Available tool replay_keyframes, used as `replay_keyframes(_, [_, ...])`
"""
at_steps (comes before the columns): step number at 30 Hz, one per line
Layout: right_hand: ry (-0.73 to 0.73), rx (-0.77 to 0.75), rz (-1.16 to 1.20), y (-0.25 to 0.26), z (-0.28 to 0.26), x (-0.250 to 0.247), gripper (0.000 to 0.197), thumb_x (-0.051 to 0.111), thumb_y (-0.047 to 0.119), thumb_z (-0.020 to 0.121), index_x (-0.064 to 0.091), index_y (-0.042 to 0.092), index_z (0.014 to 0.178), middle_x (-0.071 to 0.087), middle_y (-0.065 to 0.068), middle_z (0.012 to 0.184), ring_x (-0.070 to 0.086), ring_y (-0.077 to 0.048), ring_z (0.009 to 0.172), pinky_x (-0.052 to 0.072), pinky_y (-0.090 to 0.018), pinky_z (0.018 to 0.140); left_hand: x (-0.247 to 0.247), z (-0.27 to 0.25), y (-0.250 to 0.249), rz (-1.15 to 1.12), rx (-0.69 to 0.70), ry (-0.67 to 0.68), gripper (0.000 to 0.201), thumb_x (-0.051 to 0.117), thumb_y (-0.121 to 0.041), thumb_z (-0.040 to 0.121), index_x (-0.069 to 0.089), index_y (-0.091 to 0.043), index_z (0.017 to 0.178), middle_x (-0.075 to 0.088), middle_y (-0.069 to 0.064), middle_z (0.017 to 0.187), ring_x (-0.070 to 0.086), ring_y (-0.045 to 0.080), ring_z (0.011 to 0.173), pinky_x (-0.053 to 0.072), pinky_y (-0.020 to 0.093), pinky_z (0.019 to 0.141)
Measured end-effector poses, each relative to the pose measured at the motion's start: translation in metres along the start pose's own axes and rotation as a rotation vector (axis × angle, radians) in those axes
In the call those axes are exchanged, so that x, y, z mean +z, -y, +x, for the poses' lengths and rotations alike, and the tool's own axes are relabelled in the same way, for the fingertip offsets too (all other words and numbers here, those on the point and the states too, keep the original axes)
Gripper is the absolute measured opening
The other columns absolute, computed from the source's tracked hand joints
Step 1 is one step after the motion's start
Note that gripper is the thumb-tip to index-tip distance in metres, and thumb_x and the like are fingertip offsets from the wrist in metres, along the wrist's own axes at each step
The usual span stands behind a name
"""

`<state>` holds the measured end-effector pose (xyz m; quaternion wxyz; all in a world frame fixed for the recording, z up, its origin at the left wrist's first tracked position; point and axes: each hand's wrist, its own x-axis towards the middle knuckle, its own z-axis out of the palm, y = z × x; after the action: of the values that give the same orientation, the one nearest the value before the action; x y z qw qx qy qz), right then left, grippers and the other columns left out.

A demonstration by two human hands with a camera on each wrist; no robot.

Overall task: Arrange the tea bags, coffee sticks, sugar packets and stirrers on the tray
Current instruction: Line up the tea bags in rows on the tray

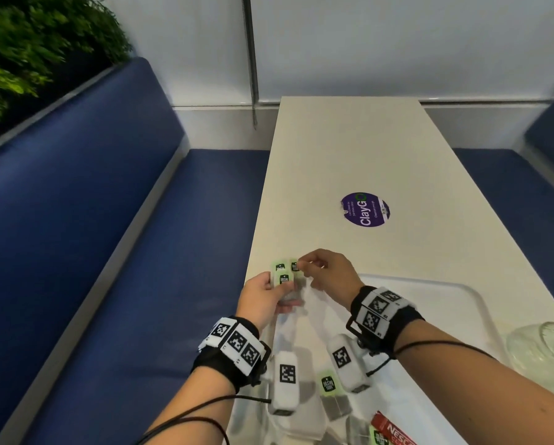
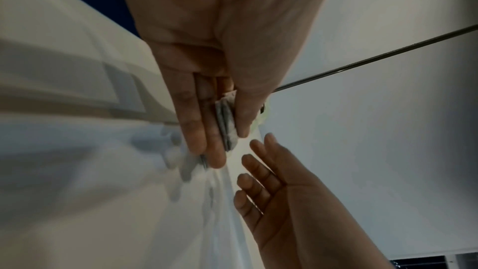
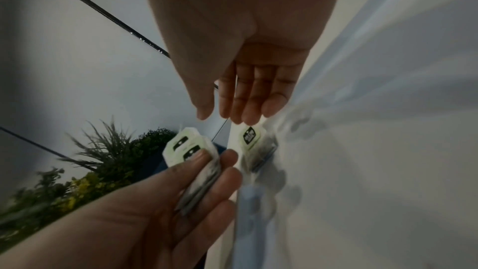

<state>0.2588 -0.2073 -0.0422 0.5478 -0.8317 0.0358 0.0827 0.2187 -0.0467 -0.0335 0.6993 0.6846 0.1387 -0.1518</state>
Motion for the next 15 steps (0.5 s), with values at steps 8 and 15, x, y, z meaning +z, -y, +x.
replay_keyframes(8, [0.045,-0.048,-0.102,0.003,-0.024,-0.02,0.014,0.071,0.018,0.084,0.068,0.023,0.071,0.067,0.006,0.07,0.062,-0.009,0.058,0.046,-0.016,0.057,0.018,-0.016,-0.014,0.021,-0.026,0.154,0.018,0.067,-0.007,0.091,0.066,-0.003,0.109,0.072,0.022,0.106,0.073,0.025,0.084,0.061,0.032,0.074])
replay_keyframes(15, [0.068,0.02,-0.072,-0.006,-0.031,-0.034,0.011,0.064,0.017,0.091,0.065,0.013,0.081,0.065,-0.002,0.075,0.062,-0.015,0.062,0.048,-0.024,0.055,0.022,-0.009,-0.015,-0.005,-0.057,-0.023,0.024,0.047,-0.019,0.103,0.067,-0.006,0.096,0.073,0.013,0.096,0.069,0.022,0.08,0.059,0.036,0.073])
